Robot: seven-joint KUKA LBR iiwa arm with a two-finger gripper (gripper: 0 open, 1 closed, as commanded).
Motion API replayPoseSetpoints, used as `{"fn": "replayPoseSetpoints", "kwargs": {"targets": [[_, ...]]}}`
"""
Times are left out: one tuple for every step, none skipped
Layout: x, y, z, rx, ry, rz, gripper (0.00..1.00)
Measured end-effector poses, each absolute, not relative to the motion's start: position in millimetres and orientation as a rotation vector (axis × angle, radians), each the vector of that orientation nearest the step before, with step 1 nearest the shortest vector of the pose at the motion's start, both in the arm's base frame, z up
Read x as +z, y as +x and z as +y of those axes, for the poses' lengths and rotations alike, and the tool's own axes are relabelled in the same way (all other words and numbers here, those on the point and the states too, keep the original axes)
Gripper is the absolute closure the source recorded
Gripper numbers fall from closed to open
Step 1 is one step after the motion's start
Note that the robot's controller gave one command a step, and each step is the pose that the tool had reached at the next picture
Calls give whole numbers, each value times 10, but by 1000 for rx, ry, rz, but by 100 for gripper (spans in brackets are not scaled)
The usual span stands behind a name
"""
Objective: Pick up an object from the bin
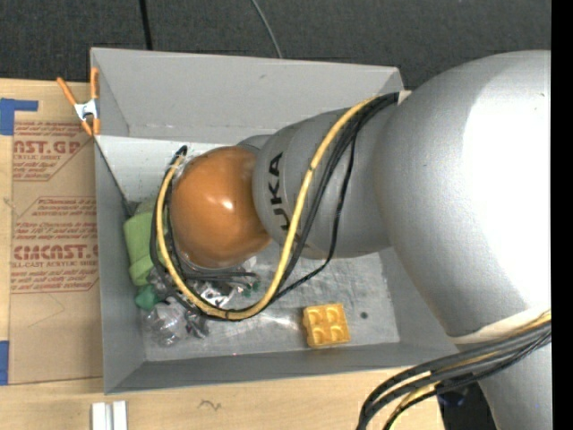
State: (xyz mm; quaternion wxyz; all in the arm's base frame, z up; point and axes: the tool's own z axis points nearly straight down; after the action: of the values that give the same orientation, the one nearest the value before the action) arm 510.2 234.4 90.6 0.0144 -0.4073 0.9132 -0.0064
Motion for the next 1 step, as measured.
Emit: {"fn": "replayPoseSetpoints", "kwargs": {"targets": [[937,5063,2300,-15,-1271,2843,100]]}}
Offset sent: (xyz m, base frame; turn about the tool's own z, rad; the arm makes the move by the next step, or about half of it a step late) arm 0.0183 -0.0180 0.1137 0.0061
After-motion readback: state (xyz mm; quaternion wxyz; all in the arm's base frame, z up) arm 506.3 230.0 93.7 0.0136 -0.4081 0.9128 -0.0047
